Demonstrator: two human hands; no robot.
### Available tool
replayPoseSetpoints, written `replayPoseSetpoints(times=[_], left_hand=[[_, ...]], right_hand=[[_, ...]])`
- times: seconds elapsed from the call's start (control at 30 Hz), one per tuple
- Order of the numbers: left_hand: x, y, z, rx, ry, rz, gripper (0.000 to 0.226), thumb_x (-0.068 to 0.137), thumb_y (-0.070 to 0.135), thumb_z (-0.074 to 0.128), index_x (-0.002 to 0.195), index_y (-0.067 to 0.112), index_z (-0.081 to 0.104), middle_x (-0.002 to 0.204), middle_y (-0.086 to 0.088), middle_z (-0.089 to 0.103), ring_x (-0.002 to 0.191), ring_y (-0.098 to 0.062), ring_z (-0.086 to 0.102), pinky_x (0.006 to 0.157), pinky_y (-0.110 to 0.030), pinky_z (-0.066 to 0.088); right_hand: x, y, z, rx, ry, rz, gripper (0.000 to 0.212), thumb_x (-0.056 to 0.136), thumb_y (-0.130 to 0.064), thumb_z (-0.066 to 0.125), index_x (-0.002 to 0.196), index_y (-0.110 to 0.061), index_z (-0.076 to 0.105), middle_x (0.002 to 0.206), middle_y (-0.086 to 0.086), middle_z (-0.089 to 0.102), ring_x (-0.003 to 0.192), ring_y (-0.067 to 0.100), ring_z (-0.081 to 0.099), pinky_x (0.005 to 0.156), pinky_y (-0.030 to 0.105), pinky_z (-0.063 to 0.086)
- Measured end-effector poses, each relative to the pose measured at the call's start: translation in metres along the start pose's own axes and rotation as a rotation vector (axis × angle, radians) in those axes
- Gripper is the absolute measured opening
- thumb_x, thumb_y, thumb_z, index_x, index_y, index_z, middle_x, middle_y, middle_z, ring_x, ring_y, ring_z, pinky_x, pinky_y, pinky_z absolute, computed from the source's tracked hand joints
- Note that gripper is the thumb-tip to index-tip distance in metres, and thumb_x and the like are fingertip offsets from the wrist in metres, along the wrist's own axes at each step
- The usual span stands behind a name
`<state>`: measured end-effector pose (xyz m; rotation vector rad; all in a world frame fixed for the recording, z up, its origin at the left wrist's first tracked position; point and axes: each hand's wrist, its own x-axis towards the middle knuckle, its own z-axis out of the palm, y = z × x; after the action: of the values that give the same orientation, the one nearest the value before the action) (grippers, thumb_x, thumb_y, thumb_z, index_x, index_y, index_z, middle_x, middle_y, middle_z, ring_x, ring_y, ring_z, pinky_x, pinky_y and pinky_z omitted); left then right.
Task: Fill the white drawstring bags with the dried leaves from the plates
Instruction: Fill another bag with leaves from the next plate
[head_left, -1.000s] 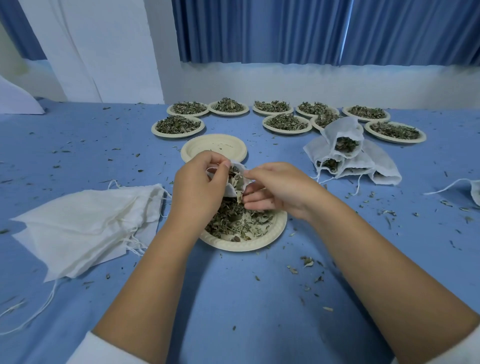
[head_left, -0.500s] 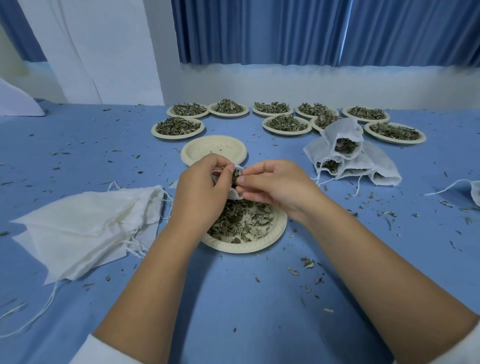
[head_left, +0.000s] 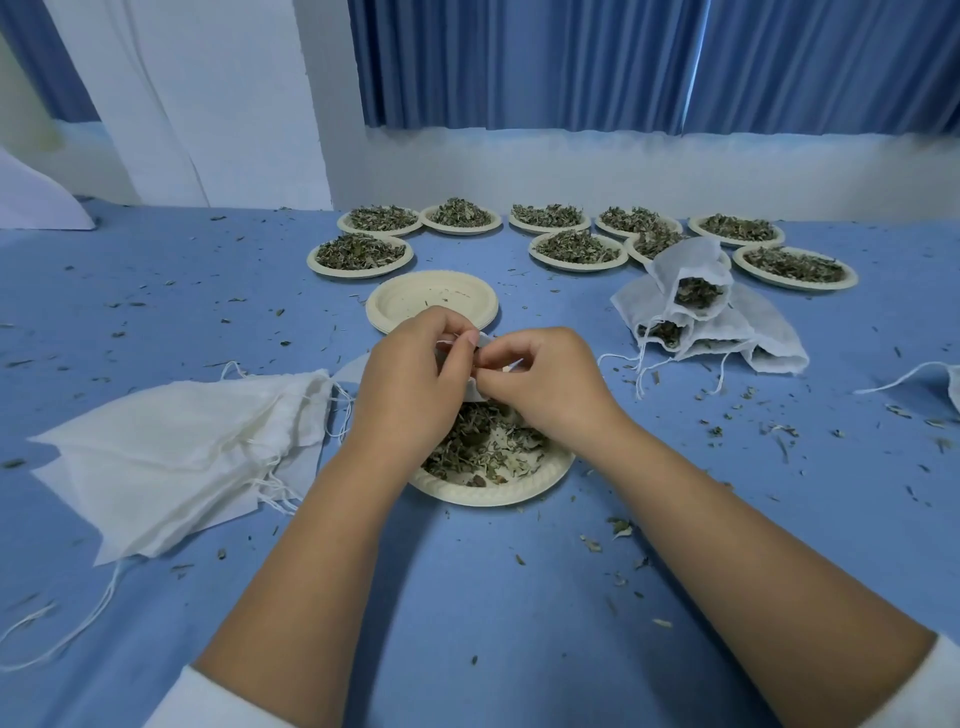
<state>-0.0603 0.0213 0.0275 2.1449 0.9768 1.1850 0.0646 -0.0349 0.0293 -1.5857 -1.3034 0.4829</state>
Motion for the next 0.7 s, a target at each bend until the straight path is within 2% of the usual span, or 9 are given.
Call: replayPoseSetpoints(times=[0.1, 0.2, 0.27, 0.37, 0.47, 0.5, 0.57, 0.63, 0.7], left_hand=[[0.002, -0.001, -0.002, 0.021, 0.023, 0.02, 0.009, 0.097, 0.021, 0.056, 0.095, 0.02, 0.064, 0.081, 0.016, 0.063, 0.062, 0.01, 0.052, 0.059, -0.008, 0.038], [0.002, -0.001, -0.004, 0.025, 0.034, 0.068, 0.009, 0.099, 0.02, 0.053, 0.096, 0.019, 0.062, 0.087, 0.013, 0.063, 0.066, 0.006, 0.052, 0.06, -0.007, 0.035], [0.002, 0.001, -0.004, 0.019, 0.028, 0.104, 0.009, 0.099, 0.019, 0.053, 0.097, 0.019, 0.062, 0.087, 0.014, 0.062, 0.07, 0.005, 0.052, 0.061, -0.006, 0.035], [0.001, 0.004, -0.004, -0.035, 0.009, 0.123, 0.009, 0.099, 0.016, 0.052, 0.095, 0.018, 0.061, 0.084, 0.017, 0.06, 0.075, 0.007, 0.056, 0.063, -0.005, 0.037], [0.0, 0.008, -0.006, -0.12, -0.016, 0.101, 0.015, 0.1, 0.016, 0.051, 0.09, 0.026, 0.056, 0.082, 0.02, 0.061, 0.075, 0.012, 0.056, 0.064, -0.004, 0.037], [0.0, 0.009, -0.006, -0.139, -0.037, 0.089, 0.016, 0.1, 0.016, 0.051, 0.089, 0.027, 0.056, 0.08, 0.02, 0.062, 0.075, 0.011, 0.056, 0.064, -0.004, 0.038], [-0.002, 0.011, -0.005, -0.182, -0.107, 0.072, 0.016, 0.1, 0.016, 0.05, 0.089, 0.023, 0.058, 0.077, 0.022, 0.064, 0.069, 0.008, 0.058, 0.06, -0.004, 0.039], [-0.003, 0.013, -0.003, -0.228, -0.182, 0.054, 0.014, 0.1, 0.014, 0.05, 0.091, 0.015, 0.06, 0.077, 0.022, 0.067, 0.06, 0.001, 0.06, 0.057, -0.007, 0.042], [-0.002, 0.013, -0.002, -0.219, -0.172, 0.047, 0.013, 0.1, 0.016, 0.049, 0.092, 0.015, 0.059, 0.082, 0.021, 0.069, 0.063, -0.002, 0.063, 0.062, -0.011, 0.046]], right_hand=[[0.001, -0.001, -0.001, -0.017, -0.035, -0.044, 0.021, 0.085, -0.018, 0.068, 0.072, -0.033, 0.074, 0.062, -0.023, 0.062, 0.047, 0.002, 0.051, 0.053, 0.018, 0.043], [0.002, 0.001, -0.002, -0.004, 0.001, -0.078, 0.023, 0.081, -0.017, 0.075, 0.068, -0.036, 0.07, 0.072, -0.015, 0.06, 0.056, -0.006, 0.051, 0.057, 0.009, 0.037], [0.005, 0.004, 0.0, 0.0, 0.084, -0.067, 0.023, 0.075, -0.018, 0.081, 0.071, -0.032, 0.063, 0.077, -0.011, 0.054, 0.062, -0.003, 0.048, 0.061, 0.013, 0.036], [0.01, 0.005, -0.001, 0.069, 0.105, 0.016, 0.036, 0.074, -0.023, 0.083, 0.098, -0.023, 0.056, 0.103, -0.002, 0.056, 0.084, 0.008, 0.059, 0.071, 0.023, 0.049], [0.011, 0.006, 0.0, 0.237, -0.083, 0.118, 0.049, 0.084, -0.015, 0.076, 0.129, -0.016, 0.057, 0.118, 0.001, 0.059, 0.098, 0.015, 0.067, 0.072, 0.026, 0.059], [0.01, 0.007, 0.001, 0.29, -0.131, 0.118, 0.038, 0.087, -0.012, 0.072, 0.124, -0.013, 0.063, 0.111, 0.003, 0.065, 0.095, 0.016, 0.068, 0.071, 0.027, 0.06], [0.008, 0.008, 0.003, 0.298, -0.146, 0.073, 0.008, 0.09, -0.008, 0.068, 0.093, -0.013, 0.073, 0.075, -0.004, 0.069, 0.074, 0.009, 0.069, 0.063, 0.023, 0.058], [0.009, 0.009, 0.005, 0.221, -0.076, 0.039, 0.031, 0.088, -0.002, 0.064, 0.064, -0.021, 0.066, 0.047, -0.013, 0.055, 0.047, -0.001, 0.056, 0.046, 0.013, 0.046], [0.01, 0.01, 0.006, 0.156, -0.04, 0.043, 0.037, 0.084, -0.001, 0.063, 0.054, -0.021, 0.057, 0.042, -0.013, 0.049, 0.038, -0.002, 0.046, 0.038, 0.011, 0.036]])
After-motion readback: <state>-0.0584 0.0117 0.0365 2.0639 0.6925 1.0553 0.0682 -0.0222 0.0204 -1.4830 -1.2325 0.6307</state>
